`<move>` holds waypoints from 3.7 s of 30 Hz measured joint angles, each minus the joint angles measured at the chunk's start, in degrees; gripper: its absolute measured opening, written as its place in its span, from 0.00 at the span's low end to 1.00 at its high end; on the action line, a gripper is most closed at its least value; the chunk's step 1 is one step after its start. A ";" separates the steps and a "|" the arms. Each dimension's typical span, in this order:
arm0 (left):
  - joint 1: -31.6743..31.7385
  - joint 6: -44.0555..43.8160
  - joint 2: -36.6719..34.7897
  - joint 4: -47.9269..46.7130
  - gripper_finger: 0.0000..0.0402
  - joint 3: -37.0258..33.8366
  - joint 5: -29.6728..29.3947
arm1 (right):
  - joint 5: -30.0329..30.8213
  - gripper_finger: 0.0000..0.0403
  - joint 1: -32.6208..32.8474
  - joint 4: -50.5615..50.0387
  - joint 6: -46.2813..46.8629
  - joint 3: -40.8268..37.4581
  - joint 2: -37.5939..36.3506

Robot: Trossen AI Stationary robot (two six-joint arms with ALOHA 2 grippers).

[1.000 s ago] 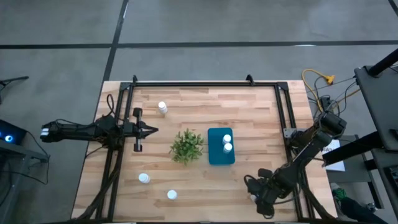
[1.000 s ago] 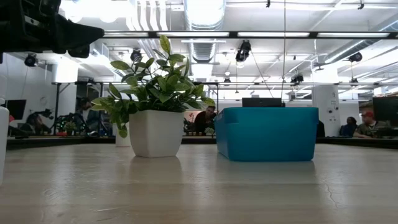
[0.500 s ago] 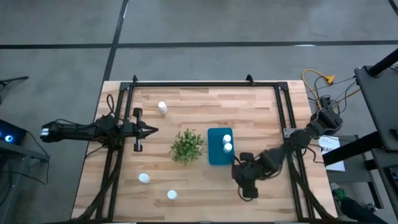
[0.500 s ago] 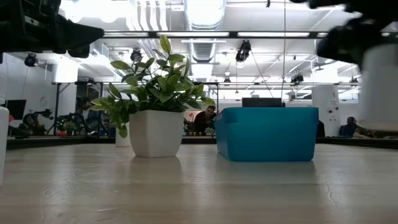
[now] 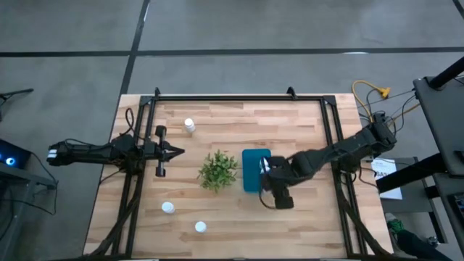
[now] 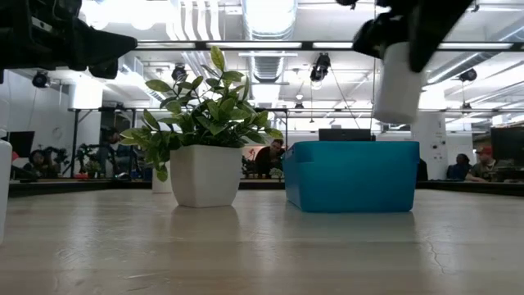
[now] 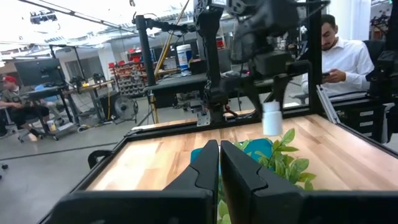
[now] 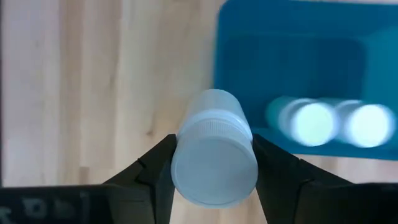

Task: Pick and place pill bottles into a basket
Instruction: Put the white medicine bottle into the blue bin

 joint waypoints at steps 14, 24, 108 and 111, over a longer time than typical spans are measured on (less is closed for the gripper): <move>0.02 0.39 0.00 0.02 0.00 0.00 0.00 | -2.23 0.40 -6.91 -1.38 -9.53 -1.53 2.29; 0.00 0.44 0.00 0.16 0.00 0.00 0.00 | -2.13 0.40 -7.37 -0.77 -15.15 -1.60 7.03; 0.02 0.50 0.00 0.44 0.00 0.00 -0.17 | -9.77 0.50 -6.77 6.56 -21.44 3.06 10.62; 0.02 0.50 0.00 0.46 0.00 0.00 -0.16 | -9.71 0.50 -6.76 6.46 -21.37 1.98 10.64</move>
